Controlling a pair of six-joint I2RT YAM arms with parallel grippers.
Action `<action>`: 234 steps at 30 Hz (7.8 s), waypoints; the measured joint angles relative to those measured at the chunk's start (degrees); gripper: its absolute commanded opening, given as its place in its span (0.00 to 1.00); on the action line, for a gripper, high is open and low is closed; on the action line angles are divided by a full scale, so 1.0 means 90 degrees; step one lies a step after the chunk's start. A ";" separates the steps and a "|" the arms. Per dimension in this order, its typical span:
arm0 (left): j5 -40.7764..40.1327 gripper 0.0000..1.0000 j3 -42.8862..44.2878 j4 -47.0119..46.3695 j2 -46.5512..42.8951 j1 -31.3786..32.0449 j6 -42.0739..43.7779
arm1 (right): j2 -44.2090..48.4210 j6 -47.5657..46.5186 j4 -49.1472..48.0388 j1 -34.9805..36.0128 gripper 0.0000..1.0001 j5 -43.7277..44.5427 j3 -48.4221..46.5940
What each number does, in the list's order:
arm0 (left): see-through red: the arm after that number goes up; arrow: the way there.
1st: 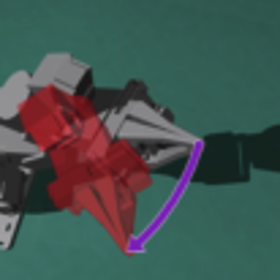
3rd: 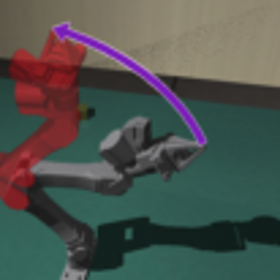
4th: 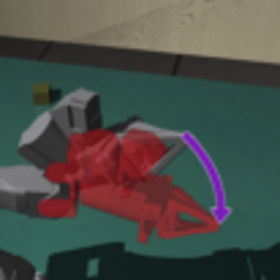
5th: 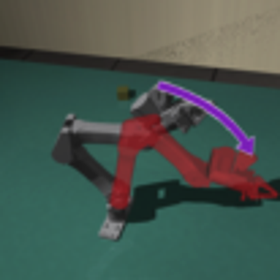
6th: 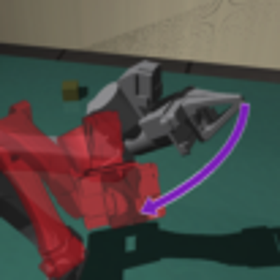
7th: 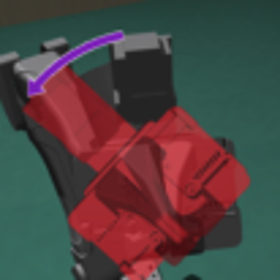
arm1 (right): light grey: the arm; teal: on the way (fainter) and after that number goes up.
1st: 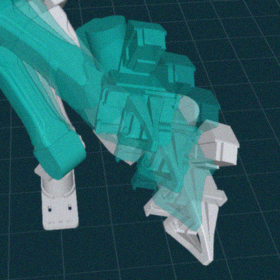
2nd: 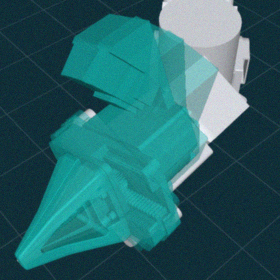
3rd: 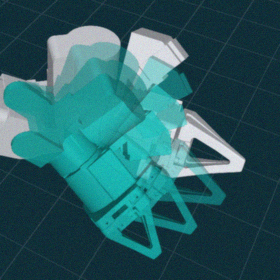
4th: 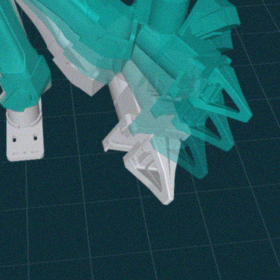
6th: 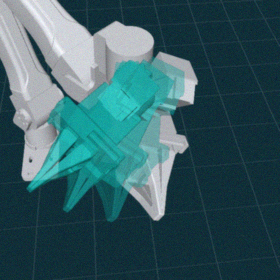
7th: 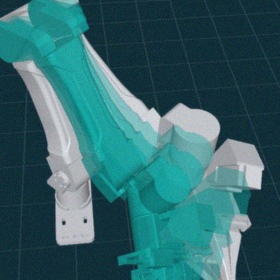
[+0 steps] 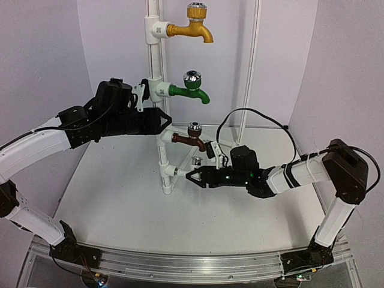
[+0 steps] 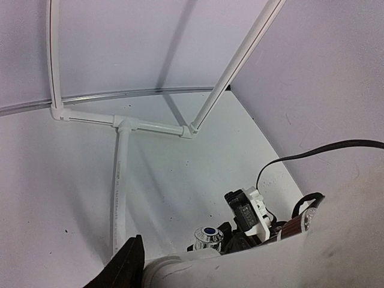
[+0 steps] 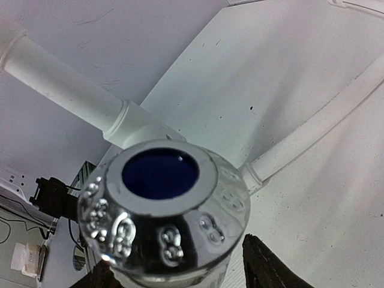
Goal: Install the water faucets
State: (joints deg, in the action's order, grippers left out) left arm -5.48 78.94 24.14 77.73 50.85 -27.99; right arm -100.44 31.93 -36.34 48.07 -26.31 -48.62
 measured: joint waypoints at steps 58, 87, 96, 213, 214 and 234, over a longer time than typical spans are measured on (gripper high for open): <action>0.0685 0.00 0.0301 0.0577 0.0023 -0.0099 0.0407 | 0.2219 -1.6220 0.0471 0.0192 0.98 0.1375 0.1172; 0.0969 0.54 -0.0954 -0.1582 -0.0498 -0.0190 0.1284 | 0.1814 -1.6164 -0.1072 0.0237 0.95 0.1273 0.1695; 0.1058 0.14 -0.1037 -0.2008 -0.0539 -0.0183 0.2066 | 0.1626 -1.6271 -0.1235 0.0248 0.94 0.1270 0.1681; 0.0813 0.98 -0.1043 0.0626 -0.2140 -0.0590 -0.0058 | 0.2897 -0.4341 0.0774 0.2205 0.00 0.2822 0.1324; 0.0808 0.94 -0.1042 0.0720 -0.2275 -0.0590 -0.0198 | 0.2900 -0.4073 0.0763 0.2205 0.00 0.2704 0.1324; 0.3331 0.97 -0.3228 -0.1199 -0.2228 0.1110 -0.1748 | 0.2504 -0.2155 -0.1329 0.2205 0.00 0.0917 0.0999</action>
State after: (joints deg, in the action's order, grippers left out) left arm 24.50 49.88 13.35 57.68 60.84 -43.72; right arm -77.91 12.54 -48.30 67.92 -18.05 -39.63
